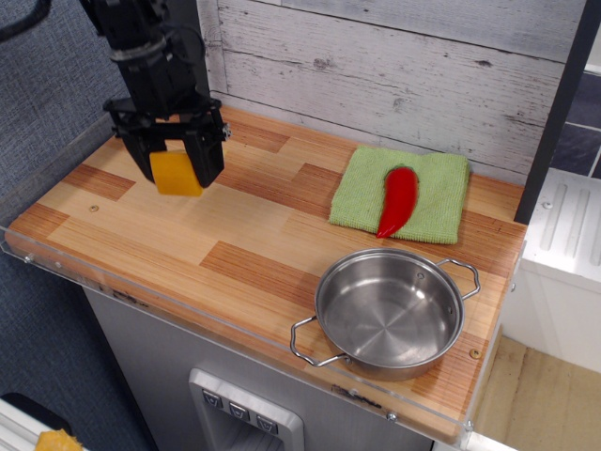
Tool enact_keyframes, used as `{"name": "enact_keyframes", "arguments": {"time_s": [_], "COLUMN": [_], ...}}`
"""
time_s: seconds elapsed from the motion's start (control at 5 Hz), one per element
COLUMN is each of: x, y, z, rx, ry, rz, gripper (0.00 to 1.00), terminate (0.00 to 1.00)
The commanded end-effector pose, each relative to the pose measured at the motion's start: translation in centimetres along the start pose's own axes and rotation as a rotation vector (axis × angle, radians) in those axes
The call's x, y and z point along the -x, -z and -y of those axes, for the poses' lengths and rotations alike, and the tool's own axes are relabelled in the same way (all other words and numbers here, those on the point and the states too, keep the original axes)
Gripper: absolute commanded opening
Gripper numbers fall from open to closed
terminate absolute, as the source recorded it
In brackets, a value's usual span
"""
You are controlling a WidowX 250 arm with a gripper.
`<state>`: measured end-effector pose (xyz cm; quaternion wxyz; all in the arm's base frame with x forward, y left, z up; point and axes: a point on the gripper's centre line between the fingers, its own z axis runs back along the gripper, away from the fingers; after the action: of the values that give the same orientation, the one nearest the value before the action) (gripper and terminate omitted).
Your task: Place the yellow sigma butter dish at the edge of the table.
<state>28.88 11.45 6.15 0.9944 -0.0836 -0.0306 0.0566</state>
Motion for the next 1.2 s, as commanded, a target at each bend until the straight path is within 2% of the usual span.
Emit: {"name": "enact_keyframes", "arguments": {"time_s": [0.0, 0.4, 0.6, 0.8, 1.0], "x": [2.2, 4.8, 5.3, 5.2, 5.2], "y": [0.0, 2.6, 4.1, 4.9, 5.4], "z": [3.4, 5.6, 5.4, 5.2, 5.2], "rx": [-0.03, -0.035, -0.078, -0.088, -0.127], "ry": [0.188, 0.226, 0.202, 0.192, 0.202], "rz": [0.016, -0.005, 0.001, 0.036, 0.021], "gripper": [0.0, 0.0, 0.0, 0.0, 0.0], "terminate": [0.0, 0.0, 0.0, 0.0, 0.0]}}
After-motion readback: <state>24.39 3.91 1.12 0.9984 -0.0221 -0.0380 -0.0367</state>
